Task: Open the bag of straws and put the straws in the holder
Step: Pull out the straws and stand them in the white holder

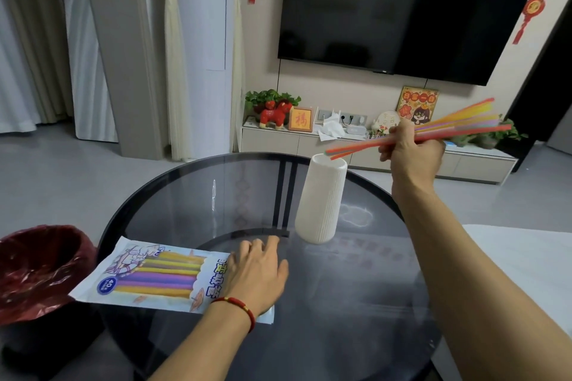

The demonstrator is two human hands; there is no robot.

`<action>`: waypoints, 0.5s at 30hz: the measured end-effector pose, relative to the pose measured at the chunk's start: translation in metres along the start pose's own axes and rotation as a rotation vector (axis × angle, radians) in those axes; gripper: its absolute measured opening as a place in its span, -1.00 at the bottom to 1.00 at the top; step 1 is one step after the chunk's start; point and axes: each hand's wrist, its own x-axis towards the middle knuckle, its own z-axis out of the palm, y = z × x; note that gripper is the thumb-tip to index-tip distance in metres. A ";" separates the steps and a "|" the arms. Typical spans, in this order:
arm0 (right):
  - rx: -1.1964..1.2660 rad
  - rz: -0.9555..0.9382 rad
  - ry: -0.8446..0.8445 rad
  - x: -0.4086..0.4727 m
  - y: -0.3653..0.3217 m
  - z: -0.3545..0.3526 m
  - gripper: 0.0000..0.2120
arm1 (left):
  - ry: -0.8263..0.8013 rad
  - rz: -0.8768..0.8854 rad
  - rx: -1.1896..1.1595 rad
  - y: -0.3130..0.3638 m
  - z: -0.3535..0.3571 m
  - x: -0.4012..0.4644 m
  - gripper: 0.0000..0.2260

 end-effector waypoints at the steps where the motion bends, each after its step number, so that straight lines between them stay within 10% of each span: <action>1: -0.053 -0.014 -0.023 0.003 0.003 0.003 -0.73 | 0.006 0.000 0.001 -0.001 -0.001 0.001 -0.65; 9: -0.407 0.186 -0.410 0.010 0.031 0.030 -0.70 | 0.085 0.027 -0.108 -0.007 -0.009 0.004 -0.67; 15: -0.462 0.356 -0.681 -0.003 0.033 0.010 -0.29 | -0.115 0.153 -0.059 -0.014 -0.013 0.002 -0.40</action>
